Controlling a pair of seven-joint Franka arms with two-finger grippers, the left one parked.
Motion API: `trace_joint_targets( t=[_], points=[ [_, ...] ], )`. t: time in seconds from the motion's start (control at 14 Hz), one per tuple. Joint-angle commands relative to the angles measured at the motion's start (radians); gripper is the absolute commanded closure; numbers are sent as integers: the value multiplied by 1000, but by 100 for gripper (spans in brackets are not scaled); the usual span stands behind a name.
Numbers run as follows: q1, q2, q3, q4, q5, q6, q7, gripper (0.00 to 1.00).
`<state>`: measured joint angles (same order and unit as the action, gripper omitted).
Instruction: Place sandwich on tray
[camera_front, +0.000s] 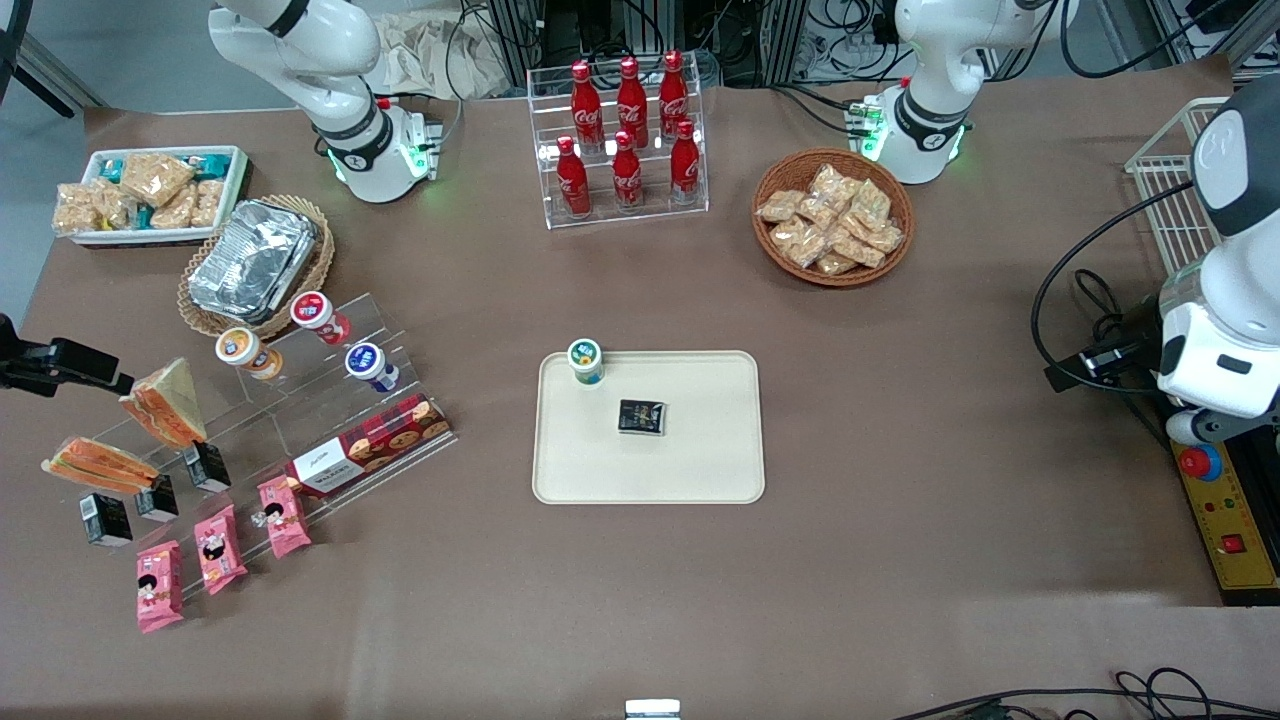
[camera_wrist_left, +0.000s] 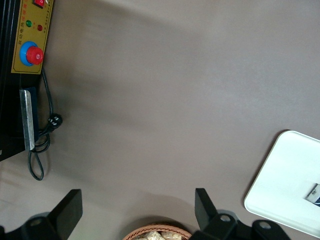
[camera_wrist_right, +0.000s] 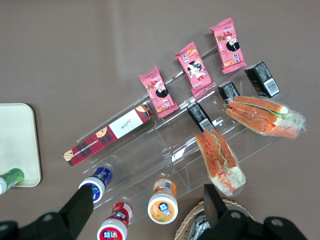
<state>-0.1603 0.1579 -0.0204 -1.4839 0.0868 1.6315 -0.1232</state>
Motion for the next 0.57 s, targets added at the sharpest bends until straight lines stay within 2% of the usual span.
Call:
trace_joint_targets(
  t=[0.0,0.5],
  points=[
    [-4,0,4,2,-13,-7,5,1],
    [-5,-1,4,-10,-13,-21,-3,1]
  ],
)
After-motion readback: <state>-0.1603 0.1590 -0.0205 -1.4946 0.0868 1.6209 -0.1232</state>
